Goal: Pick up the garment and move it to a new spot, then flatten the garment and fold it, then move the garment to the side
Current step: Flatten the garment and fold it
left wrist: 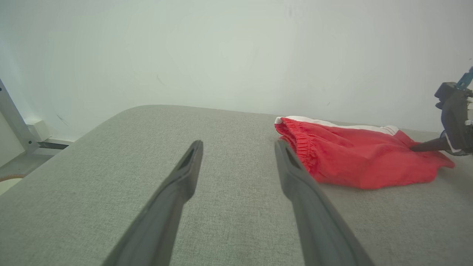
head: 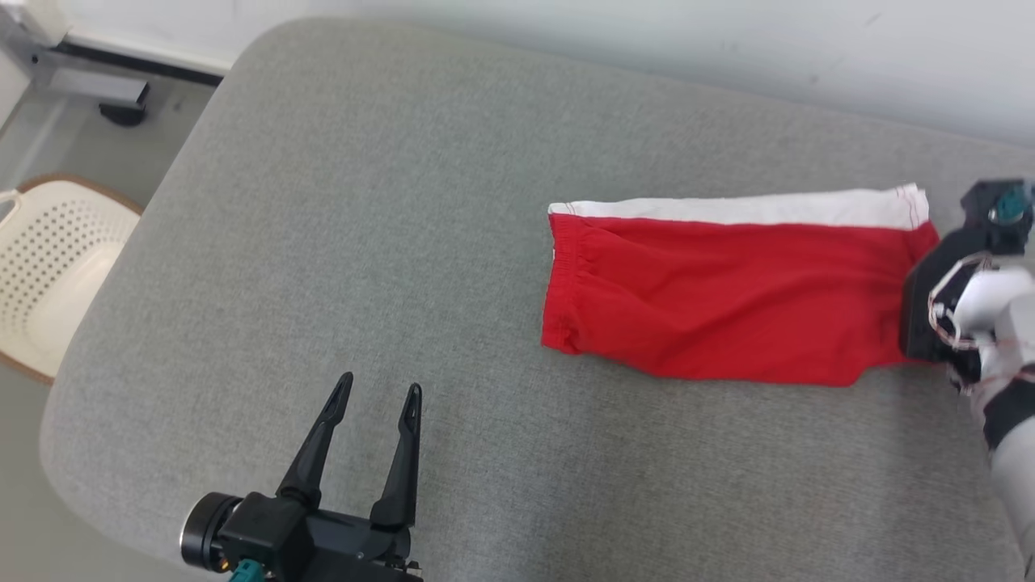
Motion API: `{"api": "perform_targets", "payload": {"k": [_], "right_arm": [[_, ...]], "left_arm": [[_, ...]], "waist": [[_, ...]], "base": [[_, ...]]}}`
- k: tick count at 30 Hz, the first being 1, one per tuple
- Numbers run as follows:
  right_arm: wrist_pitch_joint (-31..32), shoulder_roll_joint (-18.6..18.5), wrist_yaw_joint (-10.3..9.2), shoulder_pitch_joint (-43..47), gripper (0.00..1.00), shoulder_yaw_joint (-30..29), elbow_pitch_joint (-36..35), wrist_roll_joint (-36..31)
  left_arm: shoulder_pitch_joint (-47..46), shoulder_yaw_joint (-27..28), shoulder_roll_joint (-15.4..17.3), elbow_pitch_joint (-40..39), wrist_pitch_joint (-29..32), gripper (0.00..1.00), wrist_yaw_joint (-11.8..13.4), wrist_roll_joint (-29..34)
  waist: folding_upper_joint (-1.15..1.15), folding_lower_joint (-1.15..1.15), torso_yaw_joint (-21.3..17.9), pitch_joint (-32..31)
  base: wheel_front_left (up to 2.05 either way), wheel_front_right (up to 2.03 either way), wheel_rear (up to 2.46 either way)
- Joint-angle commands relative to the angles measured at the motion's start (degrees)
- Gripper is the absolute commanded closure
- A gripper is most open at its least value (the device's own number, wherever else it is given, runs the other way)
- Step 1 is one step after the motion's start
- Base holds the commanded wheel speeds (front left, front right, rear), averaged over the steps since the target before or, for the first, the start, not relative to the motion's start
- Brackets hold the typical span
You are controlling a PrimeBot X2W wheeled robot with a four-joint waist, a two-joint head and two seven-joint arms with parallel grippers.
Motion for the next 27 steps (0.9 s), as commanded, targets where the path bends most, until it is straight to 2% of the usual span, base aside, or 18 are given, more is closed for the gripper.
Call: {"api": "perform_targets", "payload": {"k": [1, 8, 14, 18, 23, 27], "right_arm": [[-0.2, -0.3, -0.18, 2.8, 1.0, -0.1, 0.0, 0.0], [-0.1, -0.6, -0.18, 10.1, 1.0, -2.3, -6.4, 1.1], [1.9, 2.2, -0.18, 13.9, 1.0, -3.0, -15.9, 1.8], [4.9, 4.9, -0.18, 15.9, 1.0, -0.2, -24.5, 3.1], [10.0, 7.4, -0.18, 17.5, 1.0, 6.1, -36.2, 6.6], [13.7, 9.3, -0.18, 16.5, 1.0, 10.4, -41.1, 9.1]], "left_arm": [[0.5, 0.2, 0.3, -0.1, -0.2, 0.0, 0.2, -0.1], [2.6, 0.6, 1.2, -0.1, 0.1, 0.0, 1.0, -0.4], [3.8, 0.4, 1.6, -0.3, 0.7, 0.0, 1.2, -0.8], [3.9, 0.0, 1.7, -0.5, 1.0, 0.0, 1.1, -1.1], [4.5, 0.1, 1.8, -0.7, 1.1, 0.0, 1.6, -1.6], [4.5, -0.3, 1.8, -0.4, 1.0, 0.0, 1.5, -2.0]], "waist": [[0.0, 0.0, -1.6, -2.1], [0.0, 0.0, -3.9, -5.2], [0.0, 0.0, -4.6, -6.7], [0.0, 0.0, -4.1, -7.8], [0.0, 0.0, -3.2, -8.6], [0.0, 0.0, -2.0, -8.4]], "base": [[0.0, 0.0, 0.0], [0.0, 0.0, 0.0], [0.0, 0.0, 0.0], [0.0, 0.0, 0.0], [0.0, 0.0, 0.0], [0.0, 0.0, 0.0]]}}
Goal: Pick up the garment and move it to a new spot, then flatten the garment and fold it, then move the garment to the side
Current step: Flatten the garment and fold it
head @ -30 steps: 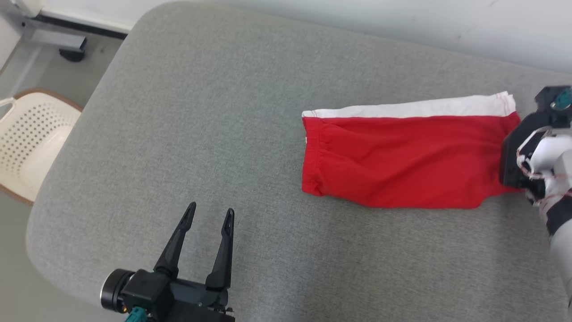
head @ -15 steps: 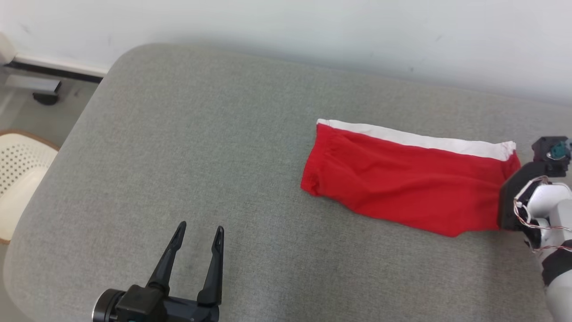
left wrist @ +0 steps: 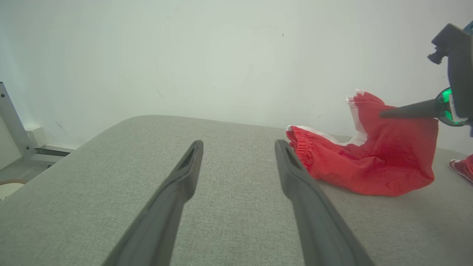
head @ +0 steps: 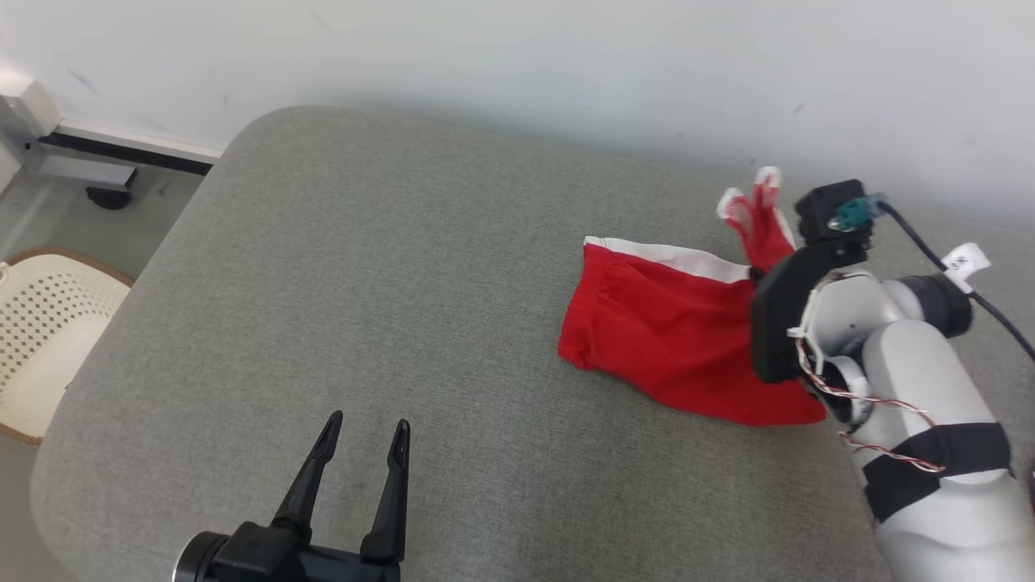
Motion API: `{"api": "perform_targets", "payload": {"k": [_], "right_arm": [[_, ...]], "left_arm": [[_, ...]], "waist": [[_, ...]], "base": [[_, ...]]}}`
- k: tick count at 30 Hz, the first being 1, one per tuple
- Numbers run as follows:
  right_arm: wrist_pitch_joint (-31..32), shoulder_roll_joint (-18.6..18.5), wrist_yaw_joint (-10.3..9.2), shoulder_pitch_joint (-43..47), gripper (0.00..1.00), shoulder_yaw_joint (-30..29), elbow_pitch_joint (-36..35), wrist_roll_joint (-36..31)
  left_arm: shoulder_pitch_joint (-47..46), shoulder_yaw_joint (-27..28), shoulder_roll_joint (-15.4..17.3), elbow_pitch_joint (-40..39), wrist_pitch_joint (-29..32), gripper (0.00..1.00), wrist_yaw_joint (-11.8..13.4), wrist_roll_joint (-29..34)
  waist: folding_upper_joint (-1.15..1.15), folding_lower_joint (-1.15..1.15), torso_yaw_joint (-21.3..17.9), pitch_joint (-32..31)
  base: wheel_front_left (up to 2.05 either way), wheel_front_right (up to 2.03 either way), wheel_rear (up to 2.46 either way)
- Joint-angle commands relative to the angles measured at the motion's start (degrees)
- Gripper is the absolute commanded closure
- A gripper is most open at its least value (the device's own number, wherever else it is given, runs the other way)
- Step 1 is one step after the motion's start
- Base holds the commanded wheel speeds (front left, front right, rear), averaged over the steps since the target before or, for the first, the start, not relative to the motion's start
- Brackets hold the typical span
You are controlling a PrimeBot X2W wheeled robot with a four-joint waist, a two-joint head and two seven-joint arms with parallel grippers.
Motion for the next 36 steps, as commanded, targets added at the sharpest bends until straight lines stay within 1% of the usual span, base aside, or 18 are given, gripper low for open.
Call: {"api": "perform_targets", "payload": {"k": [1, 3, 7, 13, 15, 16, 21, 24, 25, 26, 31, 34, 36], "right_arm": [[0.6, 1.0, -0.17, -0.7, 1.0, 0.8, -0.5, 1.0], [1.3, 2.2, -0.17, -1.4, 1.0, 1.9, 0.1, 1.3], [0.5, 4.7, -0.17, -3.3, 1.0, 1.6, 2.9, 1.3], [-1.7, 7.1, -0.16, -5.7, 1.0, -1.6, 9.0, -1.4], [-2.7, 7.5, -0.16, -6.8, 1.0, -2.7, 11.2, -2.5], [-2.7, 7.5, -0.16, -6.8, 1.0, -2.7, 11.2, -2.5], [-4.7, 8.1, -0.16, -8.5, 1.0, -3.6, 16.7, -4.0], [-6.0, 8.1, -0.16, -9.4, 1.0, -2.9, 19.5, -2.5], [-7.0, 8.1, -0.16, -9.7, 0.7, -2.5, 20.1, -2.0], [-8.1, 8.1, -0.16, -10.1, 0.0, -2.3, 20.7, -0.9], [-13.7, 8.1, -0.16, -12.0, 0.0, -1.2, 22.9, 5.3], [-16.8, 8.1, -0.16, -13.7, 0.0, -0.7, 23.4, 7.3], [-18.8, 8.1, -0.16, -14.7, 0.0, -1.3, 23.4, 7.3]], "left_arm": [[0.6, -0.3, 0.0, 0.0, 0.0, 0.0, 0.2, -0.4], [0.1, -0.5, -0.2, 0.3, -0.1, 0.0, 0.1, -0.5], [-0.6, -1.4, -0.6, 0.7, -0.3, 0.0, 0.3, -0.8], [-0.6, -1.8, -0.8, 1.4, -0.5, 0.0, 0.3, -1.2], [-0.6, -2.1, -0.8, 1.7, -0.6, 0.0, 0.3, -1.3], [-0.6, -2.1, -0.8, 1.7, -0.6, 0.0, 0.3, -1.3], [-0.9, -2.6, -0.9, 2.4, -0.7, 0.0, 0.1, -1.5], [-1.1, -3.0, -1.0, 2.9, -0.9, 0.0, 0.0, -1.6], [-1.1, -3.2, -1.0, 3.0, -0.9, 0.0, 0.0, -1.6], [-1.1, -3.2, -1.0, 3.1, -0.9, 0.0, 0.0, -1.6], [-0.6, -3.0, -0.6, 3.5, -1.0, 0.0, 0.3, -1.7], [0.0, -2.9, -0.2, 3.3, -1.0, 0.0, 0.4, -1.7], [0.3, -2.8, 0.1, 3.0, -1.0, 0.0, 0.5, -1.7]], "waist": [[0.0, 0.01, 1.0, 0.2], [0.0, 0.01, 1.9, 0.6], [0.0, 0.01, 4.1, 1.1], [0.0, 0.01, 6.7, 1.7], [0.0, 0.01, 7.4, 1.8], [0.0, 0.01, 7.4, 1.8], [0.0, 0.01, 8.8, 2.0], [0.0, 0.01, 9.5, 1.9], [0.0, 0.01, 9.7, 1.8], [0.0, 0.01, 9.8, 1.7], [0.0, 0.01, 9.4, 0.6], [0.0, 0.01, 8.6, -0.4], [0.0, 0.01, 7.9, -1.1]], "base": [[0.0, 0.0, 0.0], [0.0, 0.0, 0.0], [0.0, 0.0, 0.0], [0.0, 0.0, 0.0], [0.0, 0.0, 0.0], [0.0, 0.0, 0.0], [0.0, 0.0, 0.0], [0.0, 0.0, 0.0], [0.0, 0.0, 0.0], [0.0, 0.0, 0.0], [0.0, 0.0, 0.0], [0.0, 0.0, 0.0], [0.0, 0.0, 0.0]]}}
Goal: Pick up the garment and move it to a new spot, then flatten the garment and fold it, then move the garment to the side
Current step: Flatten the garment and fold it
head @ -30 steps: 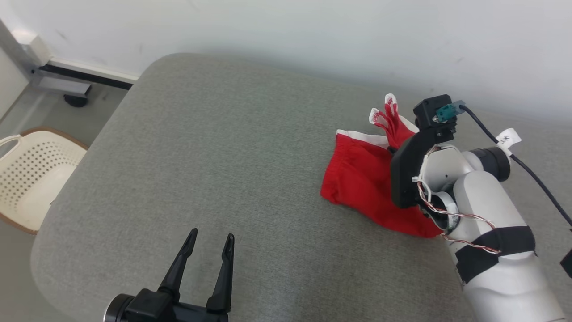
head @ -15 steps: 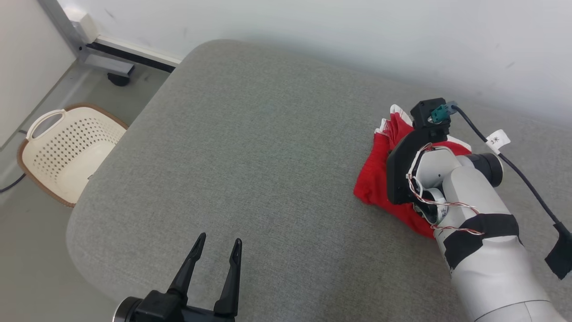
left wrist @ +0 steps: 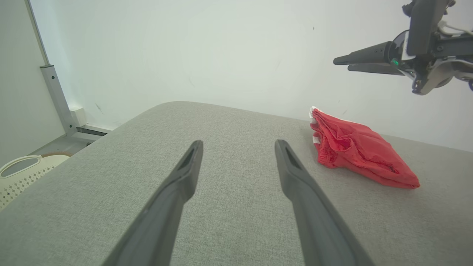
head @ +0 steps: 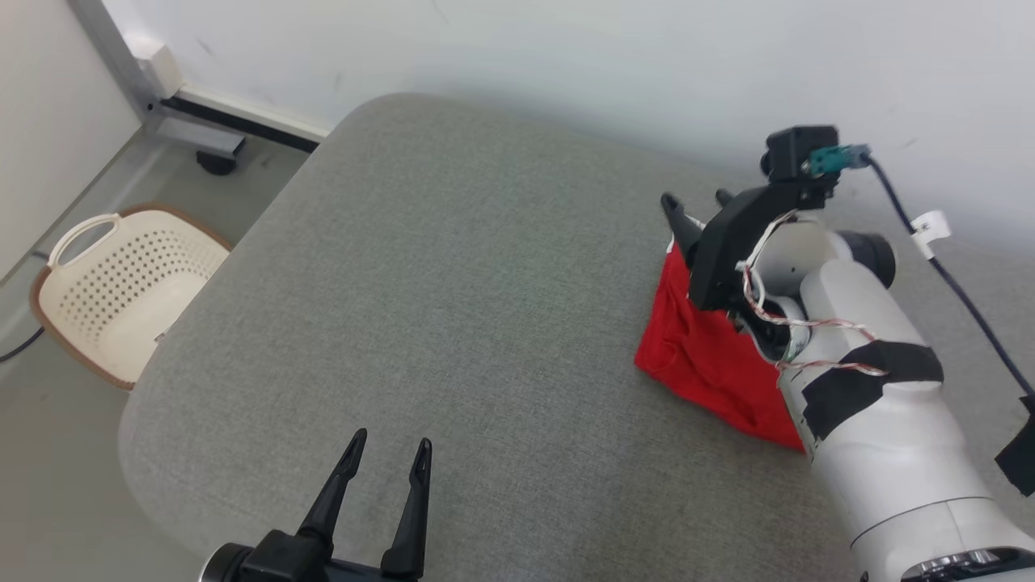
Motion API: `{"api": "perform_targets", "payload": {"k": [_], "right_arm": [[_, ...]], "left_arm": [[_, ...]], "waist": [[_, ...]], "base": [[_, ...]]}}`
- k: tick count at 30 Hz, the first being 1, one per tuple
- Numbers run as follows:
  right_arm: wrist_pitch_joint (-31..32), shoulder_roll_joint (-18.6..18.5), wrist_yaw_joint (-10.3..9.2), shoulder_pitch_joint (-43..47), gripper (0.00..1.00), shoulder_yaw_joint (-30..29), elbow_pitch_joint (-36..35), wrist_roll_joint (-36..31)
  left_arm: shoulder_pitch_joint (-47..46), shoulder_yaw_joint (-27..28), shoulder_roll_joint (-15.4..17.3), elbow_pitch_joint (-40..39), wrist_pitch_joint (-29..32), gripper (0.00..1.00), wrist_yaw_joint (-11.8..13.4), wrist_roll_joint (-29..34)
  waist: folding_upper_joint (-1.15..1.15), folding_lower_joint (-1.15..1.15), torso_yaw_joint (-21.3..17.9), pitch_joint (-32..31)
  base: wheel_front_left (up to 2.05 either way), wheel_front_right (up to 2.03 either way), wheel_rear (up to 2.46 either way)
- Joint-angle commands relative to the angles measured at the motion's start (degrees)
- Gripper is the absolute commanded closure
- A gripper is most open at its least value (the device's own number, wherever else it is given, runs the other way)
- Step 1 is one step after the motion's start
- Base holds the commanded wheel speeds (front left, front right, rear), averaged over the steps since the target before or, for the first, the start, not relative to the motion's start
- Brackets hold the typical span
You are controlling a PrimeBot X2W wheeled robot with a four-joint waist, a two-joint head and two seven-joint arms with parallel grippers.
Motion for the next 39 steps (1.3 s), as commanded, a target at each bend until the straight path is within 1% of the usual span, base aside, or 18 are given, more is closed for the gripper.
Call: {"api": "perform_targets", "payload": {"k": [1, 4, 7, 12, 15, 19, 20, 21, 24, 25, 26, 30, 34, 37, 39], "right_arm": [[-0.7, 0.0, -0.15, -0.3, 0.0, -0.5, 0.0, -0.4], [-2.2, -0.4, -0.15, 0.0, 0.0, -2.3, -0.5, -2.8], [-3.1, -2.3, -0.15, 2.2, 0.0, -4.4, -2.2, -5.7], [-3.2, -4.2, -0.15, 8.7, 0.0, -7.2, -7.7, -10.4], [-2.3, -3.5, -0.15, 14.3, 0.0, -7.3, -11.2, -12.5], [-1.5, -2.5, -0.15, 19.6, 0.0, -7.6, -14.9, -14.6], [-1.5, -1.9, -0.15, 20.6, 0.03, -7.6, -15.4, -14.9], [-1.5, -1.5, -0.15, 21.2, 0.31, -7.6, -15.6, -14.8], [-2.4, -0.6, -0.15, 21.7, 0.96, -7.4, -15.2, -15.4], [-2.4, -0.6, -0.15, 21.7, 0.96, -7.4, -15.2, -15.4], [-3.1, -0.3, -0.15, 21.1, 1.0, -7.5, -13.7, -15.1], [-4.4, 0.0, -0.15, 19.1, 1.0, -7.5, -9.3, -14.8], [-5.6, 0.0, -0.15, 17.0, 1.0, -5.9, -3.7, -13.2], [-6.8, 0.0, -0.15, 15.3, 1.0, -4.4, 0.4, -11.6], [-7.6, 0.0, -0.15, 14.4, 1.0, -2.5, 2.8, -10.3]], "left_arm": [[0.6, 0.1, 0.2, -0.3, -0.3, 0.0, 0.2, -0.7], [1.2, 0.1, 0.7, -0.6, 0.0, 0.0, 0.4, -0.8], [1.6, 0.3, 1.1, -1.0, 0.3, 0.0, 0.8, -0.9], [3.0, 0.5, 1.4, -1.7, 0.5, 0.0, 1.5, -0.9], [3.8, 0.8, 1.4, -1.9, 0.4, 0.0, 2.0, -1.1], [3.4, 0.5, 1.1, -2.1, 0.3, 0.0, 1.9, -1.5], [3.1, 0.3, 1.0, -2.1, 0.2, 0.0, 1.8, -1.5], [2.7, 0.2, 0.9, -2.0, 0.2, 0.0, 1.7, -1.5], [2.0, -0.5, 0.6, -1.8, 0.1, 0.0, 1.5, -1.6], [2.0, -0.5, 0.6, -1.8, 0.1, 0.0, 1.5, -1.6], [1.4, -0.9, 0.4, -1.3, 0.0, 0.0, 1.3, -1.7], [0.9, -1.5, -0.1, -0.1, -0.1, 0.0, 1.0, -1.9], [1.0, -1.7, -0.4, 0.8, -0.3, 0.0, 1.2, -2.2], [1.4, -1.8, -0.6, 1.0, -0.3, 0.0, 1.2, -2.3], [1.5, -1.8, -0.6, 1.2, -0.4, 0.0, 1.2, -2.3]], "waist": [[0.0, 0.0, -1.1, -1.1], [0.0, 0.0, -2.3, -2.3], [0.0, 0.0, -3.6, -3.4], [0.0, 0.0, -6.3, -4.6], [0.0, 0.0, -7.9, -5.0], [0.0, 0.0, -8.5, -4.2], [0.0, 0.0, -8.3, -3.8], [0.0, 0.0, -8.1, -3.5], [0.0, 0.0, -6.9, -2.3], [0.0, 0.0, -6.9, -2.3], [0.0, 0.0, -5.7, -1.6], [0.0, 0.0, -2.8, -1.0], [0.0, 0.0, -0.1, -1.2], [0.0, 0.0, 1.1, -1.4], [0.0, 0.0, 1.8, -1.5]], "base": [[0.0, 0.0, 0.0], [0.0, 0.0, 0.0], [0.0, 0.0, 0.0], [0.0, 0.0, 0.0], [0.0, 0.0, 0.0], [0.0, 0.0, 0.0], [0.0, 0.0, 0.0], [0.0, 0.0, 0.0], [0.0, 0.0, 0.0], [0.0, 0.0, 0.0], [0.0, 0.0, 0.0], [0.0, 0.0, 0.0], [0.0, 0.0, 0.0], [0.0, 0.0, 0.0], [0.0, 0.0, 0.0]]}}
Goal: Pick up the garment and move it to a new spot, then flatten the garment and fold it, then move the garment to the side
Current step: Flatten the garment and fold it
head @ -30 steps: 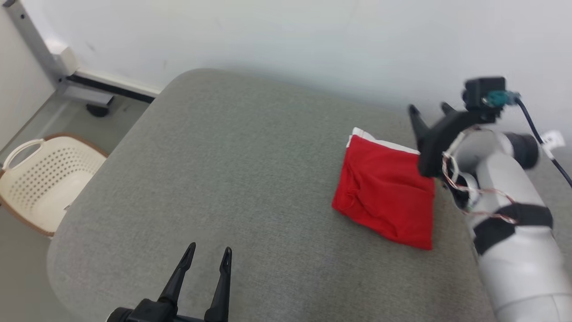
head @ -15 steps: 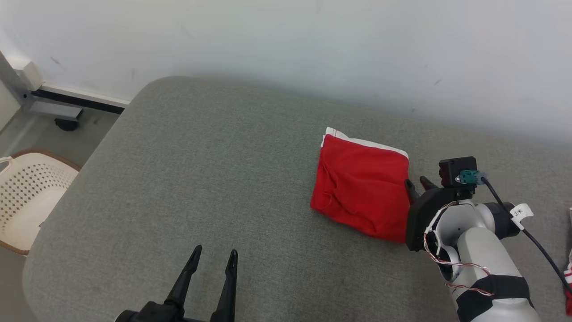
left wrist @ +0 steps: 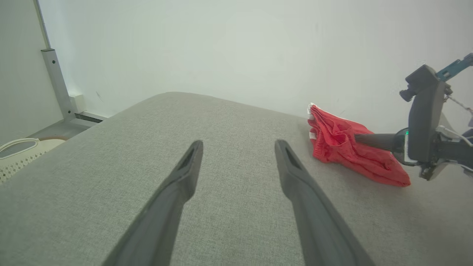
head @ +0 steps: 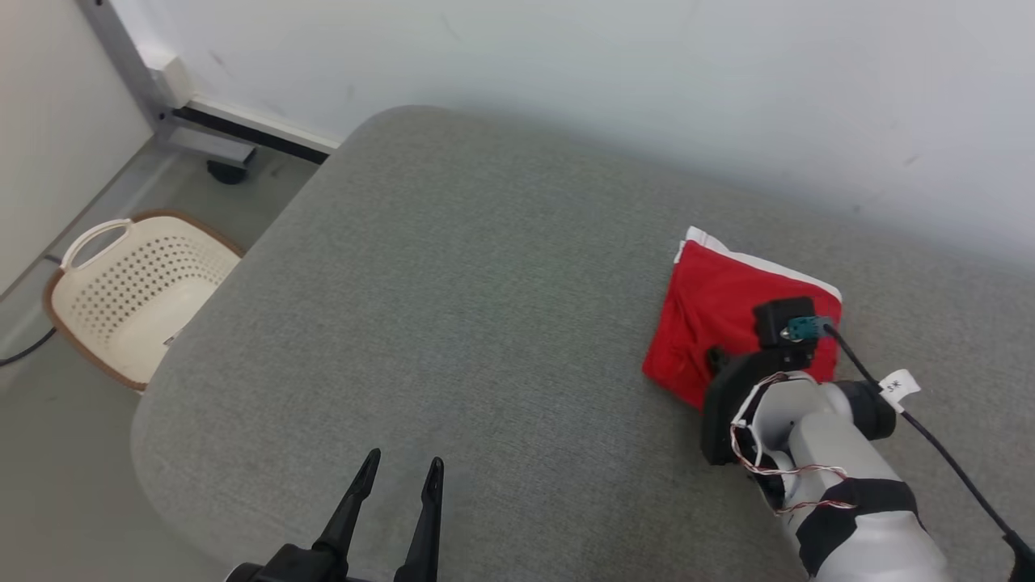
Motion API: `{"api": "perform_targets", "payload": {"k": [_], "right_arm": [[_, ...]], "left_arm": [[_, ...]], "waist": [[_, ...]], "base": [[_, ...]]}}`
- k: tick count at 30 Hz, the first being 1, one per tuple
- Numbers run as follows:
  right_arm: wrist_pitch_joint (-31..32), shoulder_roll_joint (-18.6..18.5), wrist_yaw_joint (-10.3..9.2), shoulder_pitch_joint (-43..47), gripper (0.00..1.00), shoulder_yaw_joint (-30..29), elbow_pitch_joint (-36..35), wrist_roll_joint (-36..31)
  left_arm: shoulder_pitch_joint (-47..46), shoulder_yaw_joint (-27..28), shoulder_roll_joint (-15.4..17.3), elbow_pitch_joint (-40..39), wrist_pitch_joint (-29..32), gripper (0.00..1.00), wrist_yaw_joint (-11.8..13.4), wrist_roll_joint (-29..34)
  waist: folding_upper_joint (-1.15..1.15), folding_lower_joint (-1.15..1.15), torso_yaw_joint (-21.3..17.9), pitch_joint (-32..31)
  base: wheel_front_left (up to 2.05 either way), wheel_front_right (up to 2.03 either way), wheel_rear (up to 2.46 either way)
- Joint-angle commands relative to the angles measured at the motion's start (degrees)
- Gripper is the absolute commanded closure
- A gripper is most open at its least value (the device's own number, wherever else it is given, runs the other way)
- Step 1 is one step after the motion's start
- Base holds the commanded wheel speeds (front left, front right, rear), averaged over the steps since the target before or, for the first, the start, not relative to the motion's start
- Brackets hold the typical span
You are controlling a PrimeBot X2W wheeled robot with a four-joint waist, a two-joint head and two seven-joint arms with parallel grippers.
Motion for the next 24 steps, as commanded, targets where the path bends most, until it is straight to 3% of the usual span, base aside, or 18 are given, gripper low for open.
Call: {"api": "perform_targets", "payload": {"k": [1, 9, 17, 18, 20, 24], "right_arm": [[-0.6, 0.1, -0.15, -0.6, 1.0, 1.6, 1.4, 1.4], [-2.0, 0.0, -0.15, -1.9, 1.0, 13.2, 5.0, 10.1], [-3.1, 0.0, -0.15, -3.2, 1.0, 22.5, 0.8, 19.7], [-3.6, 0.0, -0.15, -3.4, 0.8, 22.9, 0.1, 20.1], [-4.7, 0.0, -0.15, -3.5, 0.0, 23.0, -0.9, 20.7], [-7.8, 0.0, -0.15, -3.0, 0.0, 19.9, -3.1, 17.8]], "left_arm": [[0.3, 0.1, -0.2, 0.2, -0.3, 0.0, 0.1, -0.1], [0.8, 0.3, -0.2, 0.5, -0.4, 0.0, 0.2, -0.2], [0.9, 0.6, 0.3, 0.1, -0.5, 0.0, 0.4, 0.2], [1.0, 0.8, 0.5, 0.1, -0.4, 0.0, 0.5, 0.2], [1.2, 1.2, 0.9, -0.2, -0.4, 0.0, 0.8, 0.3], [1.4, 2.1, 1.4, -1.7, -0.4, 0.0, 0.8, 0.4]], "waist": [[0.0, 0.0, 1.5, 0.0], [0.0, 0.0, 1.4, -0.5], [0.0, 0.0, -0.8, -1.6], [0.0, 0.0, -1.3, -1.9], [0.0, 0.0, -2.4, -2.5], [0.0, 0.0, -5.5, -3.4]], "base": [[0.0, 0.0, 0.0], [0.0, 0.0, 0.0], [0.0, 0.0, 0.0], [0.0, 0.0, 0.0], [0.0, 0.0, 0.0], [0.0, 0.0, 0.0]]}}
